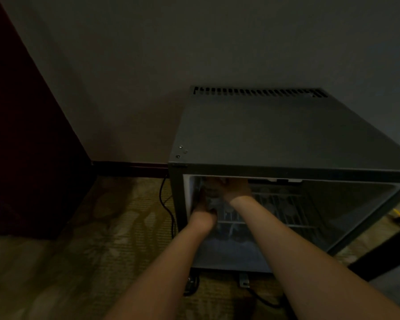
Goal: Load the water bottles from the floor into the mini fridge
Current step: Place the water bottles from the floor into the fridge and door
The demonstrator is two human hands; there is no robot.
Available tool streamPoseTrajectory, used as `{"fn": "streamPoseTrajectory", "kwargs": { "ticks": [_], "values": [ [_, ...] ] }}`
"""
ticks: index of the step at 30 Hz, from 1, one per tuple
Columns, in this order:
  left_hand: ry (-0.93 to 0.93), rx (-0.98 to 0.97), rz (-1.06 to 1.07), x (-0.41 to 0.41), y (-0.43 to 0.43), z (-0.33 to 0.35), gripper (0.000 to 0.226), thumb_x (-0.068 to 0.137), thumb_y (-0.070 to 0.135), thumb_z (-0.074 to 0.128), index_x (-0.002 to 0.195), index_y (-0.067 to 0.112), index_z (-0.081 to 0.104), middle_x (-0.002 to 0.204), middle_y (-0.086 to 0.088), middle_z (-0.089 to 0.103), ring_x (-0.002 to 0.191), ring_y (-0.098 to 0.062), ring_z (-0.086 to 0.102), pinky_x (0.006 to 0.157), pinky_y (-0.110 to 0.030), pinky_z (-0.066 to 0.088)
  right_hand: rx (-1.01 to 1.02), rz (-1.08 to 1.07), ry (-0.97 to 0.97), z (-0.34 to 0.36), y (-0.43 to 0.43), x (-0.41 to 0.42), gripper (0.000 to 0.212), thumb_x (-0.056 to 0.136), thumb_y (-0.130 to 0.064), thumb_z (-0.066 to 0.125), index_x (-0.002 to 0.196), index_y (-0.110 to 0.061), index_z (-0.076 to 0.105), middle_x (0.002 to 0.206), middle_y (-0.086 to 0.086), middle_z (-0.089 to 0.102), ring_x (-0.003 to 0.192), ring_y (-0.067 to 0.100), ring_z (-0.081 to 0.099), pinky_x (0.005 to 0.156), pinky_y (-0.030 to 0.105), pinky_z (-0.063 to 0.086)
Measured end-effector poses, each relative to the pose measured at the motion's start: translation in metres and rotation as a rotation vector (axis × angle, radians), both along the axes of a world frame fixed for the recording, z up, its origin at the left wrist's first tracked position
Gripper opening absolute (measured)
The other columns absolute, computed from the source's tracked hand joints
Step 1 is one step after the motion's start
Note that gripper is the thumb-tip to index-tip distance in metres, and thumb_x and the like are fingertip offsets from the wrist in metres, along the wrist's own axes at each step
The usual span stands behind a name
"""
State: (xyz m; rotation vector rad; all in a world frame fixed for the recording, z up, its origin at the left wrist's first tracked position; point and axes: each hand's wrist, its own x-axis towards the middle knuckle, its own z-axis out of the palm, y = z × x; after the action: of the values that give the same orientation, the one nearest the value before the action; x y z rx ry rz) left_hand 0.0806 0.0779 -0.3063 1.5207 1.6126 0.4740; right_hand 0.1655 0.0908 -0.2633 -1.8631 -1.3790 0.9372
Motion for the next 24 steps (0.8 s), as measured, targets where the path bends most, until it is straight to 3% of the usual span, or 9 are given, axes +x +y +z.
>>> {"fn": "streamPoseTrajectory", "kwargs": {
  "ticks": [6,9,12,15,18,21,24],
  "values": [
    [0.021,-0.021,-0.072,-0.004,-0.005,0.004,0.047,0.099,0.018,0.036,0.145,0.013,0.026,0.151,-0.012,0.032,0.139,-0.024,0.032,0.115,-0.031,0.025,-0.032,0.002,-0.010,0.000,-0.010,0.000,0.055,0.090,-0.025,0.061,0.138,-0.004,0.041,0.146,0.014,0.043,0.134,0.028,0.041,0.109,0.029,0.028],
    [0.029,-0.045,-0.106,-0.011,-0.015,0.007,0.040,0.097,0.011,0.040,0.136,0.006,0.044,0.142,-0.017,0.045,0.131,-0.029,0.043,0.108,-0.029,0.033,-0.088,0.034,-0.153,-0.003,-0.017,0.005,0.051,0.093,-0.030,0.053,0.139,-0.009,0.041,0.147,0.012,0.042,0.134,0.027,0.041,0.110,0.030,0.029],
    [0.032,-0.089,-0.142,-0.020,-0.030,0.018,0.033,0.096,0.013,0.041,0.122,-0.001,0.057,0.129,-0.020,0.056,0.120,-0.029,0.054,0.099,-0.029,0.042,-0.105,0.053,-0.235,0.003,-0.033,0.011,0.037,0.094,-0.029,0.050,0.128,-0.015,0.055,0.138,0.009,0.053,0.126,0.027,0.049,0.104,0.030,0.036],
    [0.084,-0.108,-0.190,-0.033,-0.048,0.028,0.037,0.097,0.024,0.042,0.120,0.000,0.059,0.125,-0.020,0.059,0.116,-0.030,0.056,0.097,-0.032,0.045,-0.086,0.073,-0.229,0.006,-0.054,0.017,0.024,0.091,-0.021,0.056,0.111,-0.012,0.066,0.115,0.009,0.066,0.104,0.022,0.060,0.090,0.029,0.044],
    [0.169,-0.118,-0.259,-0.048,-0.065,0.038,0.036,0.097,0.026,0.041,0.122,0.006,0.058,0.125,-0.016,0.059,0.116,-0.028,0.056,0.095,-0.029,0.044,-0.101,0.142,-0.255,0.015,-0.076,0.016,0.021,0.090,-0.023,0.058,0.104,-0.010,0.067,0.090,0.002,0.062,0.087,0.018,0.058,0.082,0.029,0.047],
    [0.239,-0.112,-0.281,-0.065,-0.084,0.053,0.037,0.097,0.028,0.041,0.122,0.007,0.058,0.126,-0.013,0.058,0.116,-0.027,0.055,0.094,-0.030,0.044,-0.104,0.211,-0.294,0.027,-0.099,0.010,0.021,0.091,-0.024,0.058,0.102,-0.010,0.069,0.089,0.005,0.063,0.097,0.024,0.064,0.092,0.038,0.051],
    [0.284,-0.090,-0.253,-0.081,-0.106,0.071,0.037,0.097,0.029,0.042,0.120,0.004,0.058,0.124,-0.016,0.058,0.114,-0.028,0.055,0.092,-0.033,0.044,-0.092,0.283,-0.325,0.040,-0.124,-0.002,0.021,0.092,-0.022,0.057,0.103,-0.008,0.068,0.092,0.009,0.065,0.093,0.024,0.064,0.092,0.039,0.051]
  ]
}}
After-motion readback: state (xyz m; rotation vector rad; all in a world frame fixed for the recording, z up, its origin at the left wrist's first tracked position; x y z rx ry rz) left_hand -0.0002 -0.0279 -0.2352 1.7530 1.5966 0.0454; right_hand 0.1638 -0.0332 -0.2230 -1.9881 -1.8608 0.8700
